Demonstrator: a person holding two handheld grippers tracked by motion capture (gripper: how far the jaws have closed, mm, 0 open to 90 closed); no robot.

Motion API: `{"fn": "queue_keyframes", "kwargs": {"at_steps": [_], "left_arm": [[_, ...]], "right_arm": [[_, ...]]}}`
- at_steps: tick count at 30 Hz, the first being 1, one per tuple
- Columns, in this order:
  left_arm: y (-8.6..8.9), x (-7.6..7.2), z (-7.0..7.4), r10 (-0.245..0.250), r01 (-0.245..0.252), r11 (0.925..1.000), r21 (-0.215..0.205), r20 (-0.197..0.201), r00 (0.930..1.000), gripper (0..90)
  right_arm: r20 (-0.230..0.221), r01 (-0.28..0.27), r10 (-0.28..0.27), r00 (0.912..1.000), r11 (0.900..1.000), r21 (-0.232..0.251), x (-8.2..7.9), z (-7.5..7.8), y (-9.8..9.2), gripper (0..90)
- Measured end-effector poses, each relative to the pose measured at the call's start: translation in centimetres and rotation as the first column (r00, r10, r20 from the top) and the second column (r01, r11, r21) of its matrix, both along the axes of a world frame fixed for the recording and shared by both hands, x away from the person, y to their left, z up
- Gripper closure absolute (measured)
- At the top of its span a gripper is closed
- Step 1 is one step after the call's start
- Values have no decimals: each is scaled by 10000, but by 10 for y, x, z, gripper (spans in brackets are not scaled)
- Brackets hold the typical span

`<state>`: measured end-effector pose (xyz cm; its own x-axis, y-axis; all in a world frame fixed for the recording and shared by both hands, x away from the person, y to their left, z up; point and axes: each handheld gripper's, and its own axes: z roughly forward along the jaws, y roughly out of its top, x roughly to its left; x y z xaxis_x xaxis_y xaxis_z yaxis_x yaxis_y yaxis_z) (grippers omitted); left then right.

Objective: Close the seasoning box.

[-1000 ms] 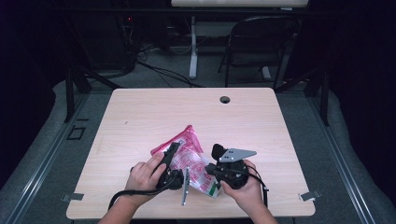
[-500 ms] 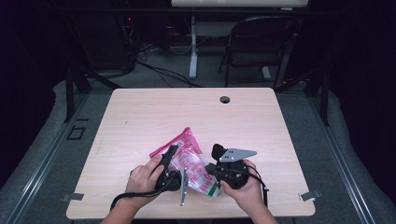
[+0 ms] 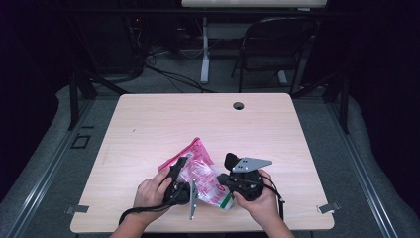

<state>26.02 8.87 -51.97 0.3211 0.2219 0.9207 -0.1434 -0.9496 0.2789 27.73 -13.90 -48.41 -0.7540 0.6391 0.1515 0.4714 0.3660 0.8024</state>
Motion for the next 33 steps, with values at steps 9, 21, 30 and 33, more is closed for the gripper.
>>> {"fn": "queue_keyframes", "kwargs": {"at_steps": [9, 21, 30, 33], "left_arm": [[3, -3, -6, 18, -22, 9994, -336, -124, 9999, 672], [5, -4, -18, 71, -119, 9974, -704, -673, 9977, 670], [6, -3, -21, 32, -153, 9929, -1183, -1020, 9948, 685], [6, -2, -22, 24, -159, 9924, -1223, -1101, 9939, 688]], "right_arm": [[86, -17, 17, 10000, 10000, 60, -2, 3, 2, 900], [67, -78, 77, 9999, 9999, 99, -1, 4, 3, 900], [63, -115, 115, 9999, 9999, 54, -1, 3, 4, 900], [22, -161, 161, 9999, 9999, 56, -1, 3, 5, 900]]}}
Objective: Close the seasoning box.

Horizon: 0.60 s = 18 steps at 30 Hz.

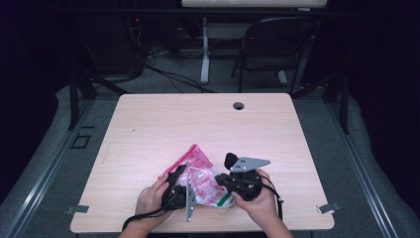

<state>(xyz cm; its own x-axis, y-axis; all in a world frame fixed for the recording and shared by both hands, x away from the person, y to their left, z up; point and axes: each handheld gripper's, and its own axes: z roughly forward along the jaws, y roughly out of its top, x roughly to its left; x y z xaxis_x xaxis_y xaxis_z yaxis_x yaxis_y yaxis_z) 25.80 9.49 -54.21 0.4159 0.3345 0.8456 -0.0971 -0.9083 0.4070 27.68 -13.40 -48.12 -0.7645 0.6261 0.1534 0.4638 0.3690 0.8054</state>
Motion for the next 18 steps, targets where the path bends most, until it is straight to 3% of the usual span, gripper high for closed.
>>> {"fn": "queue_keyframes", "kwargs": {"at_steps": [11, 18], "left_arm": [[0, 2, -2, -41, 40, 9999, -164, -44, 10000, 694], [1, 3, -5, -18, 6, 9994, -342, -359, 9994, 696]], "right_arm": [[-103, 20, -20, 9999, 10000, 34, 1, -1, 0, 876], [-31, -46, 47, 10000, 9995, 317, 1, 1, -2, 684]]}}
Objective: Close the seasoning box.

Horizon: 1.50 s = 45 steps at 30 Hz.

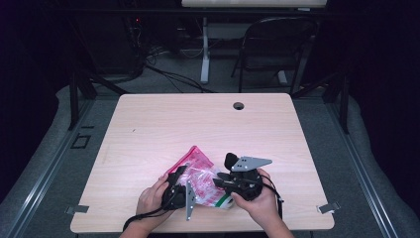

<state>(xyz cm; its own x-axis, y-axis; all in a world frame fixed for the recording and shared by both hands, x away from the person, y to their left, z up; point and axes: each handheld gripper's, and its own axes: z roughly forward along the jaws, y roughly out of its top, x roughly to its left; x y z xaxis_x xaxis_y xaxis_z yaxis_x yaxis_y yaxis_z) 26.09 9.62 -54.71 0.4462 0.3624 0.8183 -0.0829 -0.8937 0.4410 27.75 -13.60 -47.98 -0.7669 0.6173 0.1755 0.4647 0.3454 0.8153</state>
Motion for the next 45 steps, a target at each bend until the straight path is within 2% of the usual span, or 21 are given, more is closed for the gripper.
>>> {"fn": "queue_keyframes", "kwargs": {"at_steps": [2, 5, 11, 15, 16, 20, 21, 23, 25, 29, 31, 35, 40, 42, 45], "left_arm": [[1, 1, 0, -19, 18, 9999, -126, -106, 9999, 696], [2, 2, -2, -17, 9, 9996, -297, -291, 9996, 697], [4, 4, -3, -74, 37, 9980, -638, -579, 9983, 698], [7, 6, -3, -96, 10, 9958, -915, -935, 9956, 699], [8, 6, -3, -139, 18, 9934, -1149, -1045, 9944, 699], [14, 8, -1, -152, -97, 9872, -1591, -1550, 9878, 700], [15, 8, -1, -150, -162, 9845, -1747, -1759, 9843, 700], [17, 9, -2, -204, -192, 9796, -2002, -1939, 9808, 701], [19, 9, -2, -225, -247, 9773, -2102, -2193, 9754, 702], [24, 11, -3, -228, -460, 9670, -2505, -2653, 9639, 702], [27, 14, -2, -267, -626, 9550, -2899, -2943, 9553, 702], [36, 19, 0, -401, -1035, 9181, -3826, -3495, 9361, 702], [43, 22, 1, -467, -1368, 8868, -4415, -3800, 9238, 702], [45, 23, 1, -496, -1455, 8795, -4532, -3913, 9189, 702], [48, 25, 1, -583, -1586, 8636, -4786, -4072, 9115, 702]], "right_arm": [[58, 58, -59, 10000, 9999, 119, 0, 1, 0, 611], [231, 117, -121, 9997, 9997, 193, -1, 4, -2, 571], [359, 253, -267, 9990, 9989, 382, -1, 9, -6, 544], [376, 292, -309, 9988, 9985, 463, -1, 11, -10, 544], [396, 336, -356, 9986, 9982, 506, -2, 12, -11, 544], [433, 430, -460, 9980, 9968, 676, -2, 15, -15, 538], [435, 431, -461, 9980, 9967, 688, -2, 16, -16, 536], [453, 466, -497, 9977, 9967, 662, -2, 17, -17, 531], [479, 569, -608, 9970, 9952, 801, -2, 18, -18, 531], [559, 649, -703, 9960, 9936, 920, -3, 22, -22, 531], [586, 625, -683, 9959, 9935, 948, -3, 24, -24, 536], [633, 662, -733, 9953, 9921, 1066, -4, 26, -27, 544], [656, 676, -748, 9950, 9921, 1059, -4, 27, -29, 546], [658, 678, -751, 9950, 9921, 1060, -4, 27, -29, 547], [649, 675, -744, 9951, 9923, 1037, -4, 27, -29, 548]]}}
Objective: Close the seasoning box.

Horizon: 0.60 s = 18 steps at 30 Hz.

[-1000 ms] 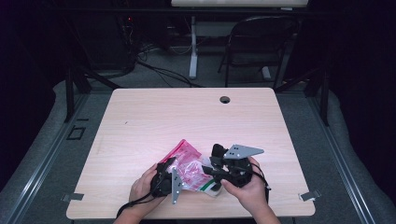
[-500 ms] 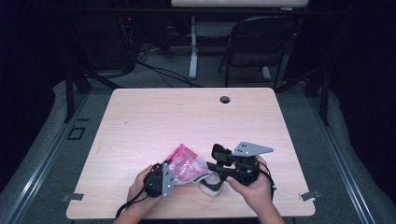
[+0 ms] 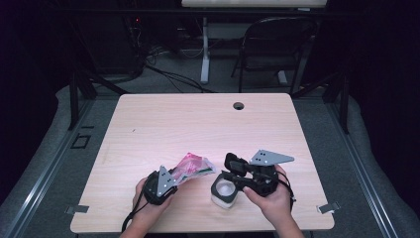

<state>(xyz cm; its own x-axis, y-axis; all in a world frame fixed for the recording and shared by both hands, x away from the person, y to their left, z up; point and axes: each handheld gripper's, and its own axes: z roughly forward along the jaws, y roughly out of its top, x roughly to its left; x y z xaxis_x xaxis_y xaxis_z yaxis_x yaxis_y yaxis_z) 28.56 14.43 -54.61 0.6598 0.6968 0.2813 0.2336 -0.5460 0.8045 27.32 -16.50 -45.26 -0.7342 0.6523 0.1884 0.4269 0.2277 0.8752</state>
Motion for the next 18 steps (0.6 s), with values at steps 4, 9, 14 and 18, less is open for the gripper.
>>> {"fn": "queue_keyframes", "kwargs": {"at_steps": [4, 9, 14, 18], "left_arm": [[2, 1, 1, 42, -46, 9996, -280, -129, 9999, 702], [6, 1, 5, 165, -174, 9983, -550, -154, 9997, 702], [12, 1, 14, 271, -271, 9984, -489, -14, 9996, 702], [23, 0, 21, 471, -469, 9977, -490, 34, 9989, 702]], "right_arm": [[-6, -15, 15, 10000, 10000, 17, 0, 0, 0, 549], [-2, -4, 4, 10000, 10000, 34, 0, 0, 0, 548], [16, 14, -14, 10000, 10000, -1, -1, 0, 1, 543], [10, 53, -53, 10000, 10000, 5, -1, 0, 0, 540]]}}
